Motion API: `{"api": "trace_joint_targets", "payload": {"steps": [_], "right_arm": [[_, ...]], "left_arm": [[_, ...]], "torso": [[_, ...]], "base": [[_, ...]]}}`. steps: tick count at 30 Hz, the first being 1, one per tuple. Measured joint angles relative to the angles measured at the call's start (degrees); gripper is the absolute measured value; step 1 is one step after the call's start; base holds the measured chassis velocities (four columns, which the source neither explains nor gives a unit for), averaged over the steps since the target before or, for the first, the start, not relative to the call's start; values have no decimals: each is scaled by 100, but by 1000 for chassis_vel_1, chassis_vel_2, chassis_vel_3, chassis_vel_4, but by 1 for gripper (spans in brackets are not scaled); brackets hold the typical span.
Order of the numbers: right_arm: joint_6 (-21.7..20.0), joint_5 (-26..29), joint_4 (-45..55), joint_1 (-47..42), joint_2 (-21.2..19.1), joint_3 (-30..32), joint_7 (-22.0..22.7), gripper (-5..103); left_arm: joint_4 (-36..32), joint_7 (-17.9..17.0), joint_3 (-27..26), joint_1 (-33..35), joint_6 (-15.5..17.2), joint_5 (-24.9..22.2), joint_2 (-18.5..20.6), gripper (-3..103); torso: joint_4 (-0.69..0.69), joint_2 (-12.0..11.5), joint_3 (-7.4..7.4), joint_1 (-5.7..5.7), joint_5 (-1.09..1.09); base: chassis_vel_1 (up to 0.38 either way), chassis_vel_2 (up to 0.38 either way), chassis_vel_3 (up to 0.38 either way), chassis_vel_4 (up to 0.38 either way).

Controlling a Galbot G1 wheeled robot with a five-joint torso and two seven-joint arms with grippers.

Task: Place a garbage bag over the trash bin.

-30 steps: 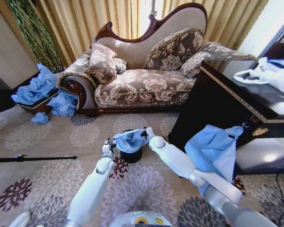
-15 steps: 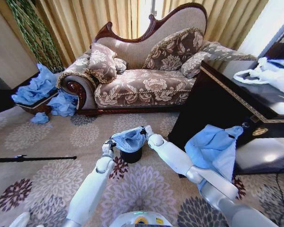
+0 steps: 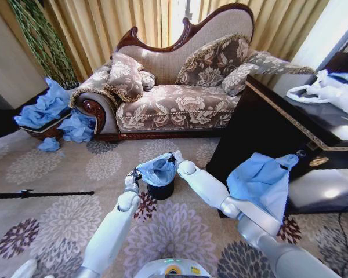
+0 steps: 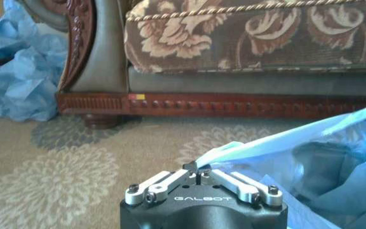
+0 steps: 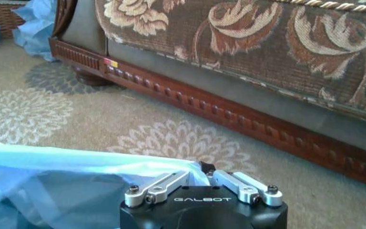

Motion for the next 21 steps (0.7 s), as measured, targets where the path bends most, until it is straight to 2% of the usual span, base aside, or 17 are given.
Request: {"api": "trace_joint_targets", "payload": {"steps": [5,8,9,10,12,14,16,21], "right_arm": [[17,-16,-370,153,158,-18,-267,0],[28,-34,-584,237,227,8,-517,0],[51,-96,-708,271,248,56,-718,0],[51,-96,-708,271,248,56,-718,0],[139,-268,-872,300,255,142,-1071,0],[156,-308,-898,302,255,163,-1142,0],[286,-589,-1049,307,257,259,-1502,0],[452,-831,-1265,309,334,430,-1616,0]], "left_arm": [[157,-97,-92,-70,8,-92,-90,0],[198,-175,-120,-155,184,-235,-120,0],[221,-211,-122,-222,306,-295,-133,0],[221,-211,-122,-222,306,-295,-133,0],[274,-223,-108,-319,390,-323,-158,0],[285,-223,-101,-336,402,-327,-164,0],[383,-219,-60,-415,438,-332,-212,0],[483,-189,-36,-416,441,-324,-276,0]], "torso": [[2,0,0,0,0],[2,0,0,0,0],[2,0,0,0,0],[2,0,0,0,0],[1,0,0,0,0],[0,0,0,0,0],[0,0,0,0,1],[0,0,0,0,1]], "base": [[0,0,0,0],[0,0,0,0],[0,0,0,0],[0,0,0,0],[0,0,0,0],[0,0,0,0],[0,0,0,0],[0,0,0,0]]}}
